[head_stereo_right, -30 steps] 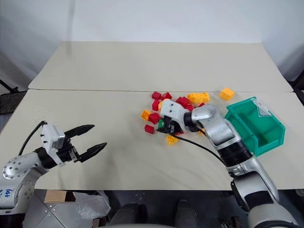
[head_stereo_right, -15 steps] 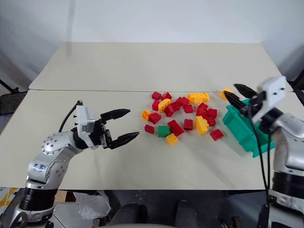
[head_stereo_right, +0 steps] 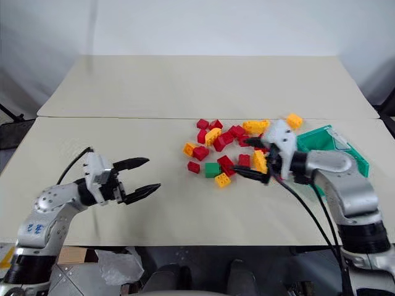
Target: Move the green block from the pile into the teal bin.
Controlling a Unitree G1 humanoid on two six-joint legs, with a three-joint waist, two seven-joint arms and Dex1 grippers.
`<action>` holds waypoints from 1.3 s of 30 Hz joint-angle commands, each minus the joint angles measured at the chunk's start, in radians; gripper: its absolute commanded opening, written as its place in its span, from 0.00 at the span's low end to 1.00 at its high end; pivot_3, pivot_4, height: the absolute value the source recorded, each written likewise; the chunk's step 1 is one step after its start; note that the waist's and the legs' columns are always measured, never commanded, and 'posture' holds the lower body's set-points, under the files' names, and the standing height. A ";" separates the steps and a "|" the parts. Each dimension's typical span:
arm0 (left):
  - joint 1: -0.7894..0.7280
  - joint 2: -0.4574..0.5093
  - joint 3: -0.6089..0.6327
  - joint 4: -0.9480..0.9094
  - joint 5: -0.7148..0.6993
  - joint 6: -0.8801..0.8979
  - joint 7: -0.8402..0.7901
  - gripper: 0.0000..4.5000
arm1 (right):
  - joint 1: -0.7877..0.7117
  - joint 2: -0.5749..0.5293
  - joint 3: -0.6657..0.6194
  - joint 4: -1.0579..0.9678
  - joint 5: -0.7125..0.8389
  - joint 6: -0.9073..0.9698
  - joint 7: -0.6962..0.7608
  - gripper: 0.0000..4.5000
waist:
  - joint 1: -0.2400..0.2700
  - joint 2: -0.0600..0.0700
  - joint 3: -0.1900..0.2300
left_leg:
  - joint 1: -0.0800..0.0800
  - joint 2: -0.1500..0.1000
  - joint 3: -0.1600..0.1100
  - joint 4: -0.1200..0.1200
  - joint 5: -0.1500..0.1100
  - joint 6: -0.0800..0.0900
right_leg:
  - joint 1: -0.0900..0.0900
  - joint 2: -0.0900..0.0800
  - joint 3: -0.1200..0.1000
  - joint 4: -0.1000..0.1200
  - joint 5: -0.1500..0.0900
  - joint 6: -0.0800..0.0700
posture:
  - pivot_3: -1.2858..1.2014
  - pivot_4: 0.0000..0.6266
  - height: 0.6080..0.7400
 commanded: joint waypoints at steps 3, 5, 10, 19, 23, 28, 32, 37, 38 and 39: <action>0.073 0.019 0.068 -0.014 -0.003 -0.028 -0.004 1.00 | -0.210 0.041 0.254 0.091 -0.200 0.045 -0.008 1.00 | -0.001 0.000 0.000 | 0.000 0.000 0.000 0.000 0.000 0.000 | 0.000 -0.001 0.000 0.000 0.000 0.000 | 0.52 0.24 1.00; 0.079 0.009 0.067 -0.034 -0.005 -0.024 0.010 1.00 | -0.277 0.062 0.336 0.137 -0.245 0.059 0.030 1.00 | 0.003 0.000 0.000 | -0.001 -0.001 -0.002 0.000 0.000 0.000 | -0.001 -0.002 -0.001 0.000 0.000 0.000 | 0.52 0.24 1.00; 0.089 -0.013 0.057 -0.084 -0.007 -0.012 0.038 1.00 | -0.360 0.107 0.433 0.243 -0.346 0.010 0.061 1.00 | -0.001 0.000 0.000 | -0.002 -0.002 -0.002 -0.001 -0.001 0.000 | -0.002 -0.002 -0.002 0.000 0.000 -0.001 | 0.52 0.24 1.00; 0.065 -0.016 0.052 -0.107 -0.018 0.007 0.052 1.00 | -0.346 0.121 0.436 0.263 -0.390 -0.020 0.119 0.57 | -0.002 0.000 0.000 | -0.004 -0.002 -0.001 -0.001 -0.001 0.000 | -0.005 -0.002 -0.004 0.002 0.000 0.000 | 0.52 0.24 1.00; 0.029 -0.017 0.029 -0.113 -0.029 0.022 0.041 1.00 | -0.310 0.144 0.339 0.234 -0.317 -0.025 0.115 0.33 | -0.002 0.000 0.000 | -0.003 -0.002 -0.001 0.000 -0.001 0.000 | -0.004 -0.001 -0.004 0.003 0.000 0.000 | 0.52 0.24 1.00; -0.039 -0.022 -0.019 -0.150 -0.054 0.052 0.021 1.00 | -0.204 0.142 0.102 0.177 -0.181 -0.096 0.084 0.33 | 0.006 0.000 0.000 | -0.004 -0.002 -0.002 0.000 -0.001 0.000 | -0.004 -0.002 -0.004 0.003 0.000 0.000 | 0.52 0.24 1.00; -0.095 -0.052 -0.052 -0.163 -0.081 0.074 0.026 1.00 | -0.101 0.113 -0.172 0.138 -0.050 -0.154 0.039 0.33 | 0.005 0.000 0.000 | -0.004 -0.003 -0.002 0.000 -0.001 0.001 | -0.002 -0.002 -0.004 0.002 0.001 0.001 | 0.52 0.24 1.00; -0.164 -0.085 -0.096 -0.146 -0.091 0.101 0.013 1.00 | 0.016 -0.010 -0.434 0.192 -0.088 -0.217 -0.109 0.33 | 0.013 0.000 0.000 | -0.003 -0.003 -0.001 0.000 -0.001 0.001 | -0.002 -0.002 -0.004 0.001 0.001 0.001 | 0.52 0.24 1.00; -0.179 -0.091 -0.103 -0.139 -0.090 0.104 0.013 1.00 | 0.043 -0.036 -0.472 0.203 -0.090 -0.224 -0.124 0.33 | 0.015 0.000 0.000 | -0.003 -0.003 -0.001 0.000 -0.001 0.001 | -0.001 -0.001 -0.004 0.001 0.001 0.001 | 0.52 0.24 1.00; -0.189 -0.094 -0.106 -0.134 -0.090 0.106 0.013 1.00 | 0.060 -0.052 -0.493 0.210 -0.089 -0.231 -0.134 0.33 | 0.016 0.000 0.000 | -0.003 -0.003 0.000 0.000 -0.001 0.001 | -0.001 -0.001 -0.004 0.001 0.001 0.001 | 0.52 0.24 1.00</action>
